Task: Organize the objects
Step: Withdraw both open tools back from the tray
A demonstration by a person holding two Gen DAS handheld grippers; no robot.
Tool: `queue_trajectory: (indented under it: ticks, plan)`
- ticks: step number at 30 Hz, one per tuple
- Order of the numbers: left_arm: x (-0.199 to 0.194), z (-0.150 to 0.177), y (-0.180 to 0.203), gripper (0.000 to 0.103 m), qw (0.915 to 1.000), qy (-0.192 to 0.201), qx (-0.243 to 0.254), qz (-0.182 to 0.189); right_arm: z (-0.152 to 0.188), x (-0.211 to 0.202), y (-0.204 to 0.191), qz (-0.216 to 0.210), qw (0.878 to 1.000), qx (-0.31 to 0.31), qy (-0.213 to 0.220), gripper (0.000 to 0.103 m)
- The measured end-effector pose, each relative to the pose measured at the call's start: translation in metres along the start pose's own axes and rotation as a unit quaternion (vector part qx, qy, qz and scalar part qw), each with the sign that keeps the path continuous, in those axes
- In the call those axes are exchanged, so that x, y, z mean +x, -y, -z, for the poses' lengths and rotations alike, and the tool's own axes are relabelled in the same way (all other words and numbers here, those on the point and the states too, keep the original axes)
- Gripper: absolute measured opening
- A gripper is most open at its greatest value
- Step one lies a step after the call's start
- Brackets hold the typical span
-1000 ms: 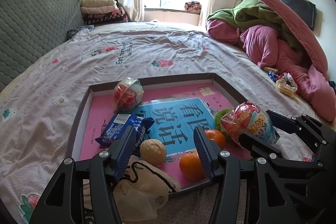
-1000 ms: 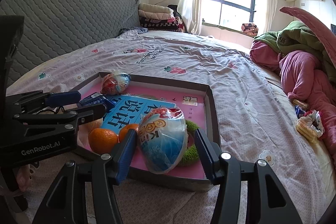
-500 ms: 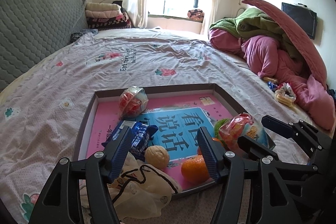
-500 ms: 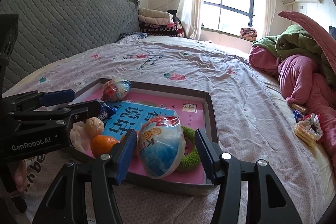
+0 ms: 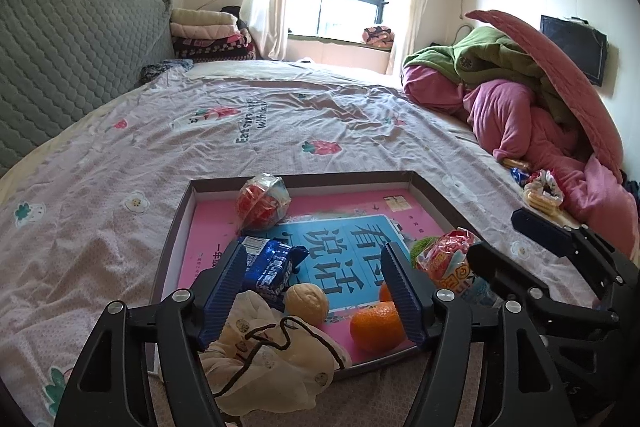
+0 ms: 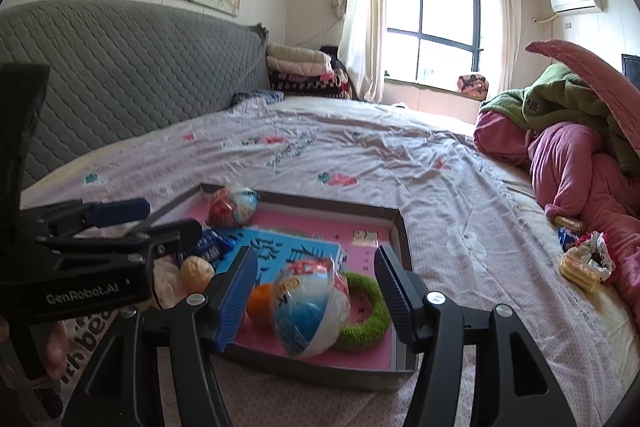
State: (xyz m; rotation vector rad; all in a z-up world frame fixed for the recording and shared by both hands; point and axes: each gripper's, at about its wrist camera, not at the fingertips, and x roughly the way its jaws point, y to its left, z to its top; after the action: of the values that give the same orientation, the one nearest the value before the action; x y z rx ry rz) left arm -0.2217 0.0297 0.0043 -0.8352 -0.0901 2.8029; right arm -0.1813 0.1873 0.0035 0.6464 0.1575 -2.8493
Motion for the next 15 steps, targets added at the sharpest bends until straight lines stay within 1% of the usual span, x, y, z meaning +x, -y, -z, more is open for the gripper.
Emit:
queue_trajectory:
  ticks: [4,7,9,12,15]
  plan:
    - [-0.004,-0.001,-0.003,0.072,1.0,0.004,-0.007,-0.001,-0.005,-0.006,-0.002,-0.006,1.0,0.004,0.018,0.067]
    - [-0.007,-0.001,-0.005,0.073,0.9999,0.01,-0.009,-0.007,-0.007,-0.011,-0.004,-0.006,0.999,0.005,0.031,0.068]
    - [-0.01,-0.001,-0.006,0.077,0.9999,0.011,-0.01,-0.008,-0.009,-0.014,-0.004,-0.004,0.999,0.006,0.039,0.069]
    - [-0.015,0.0,-0.005,0.078,0.9998,0.018,-0.005,-0.011,-0.01,-0.019,-0.002,-0.001,0.999,0.013,0.05,0.07]
    - [-0.02,0.0,-0.003,0.078,0.9996,0.023,0.002,-0.015,-0.012,-0.027,0.001,-0.001,0.998,0.021,0.065,0.076]
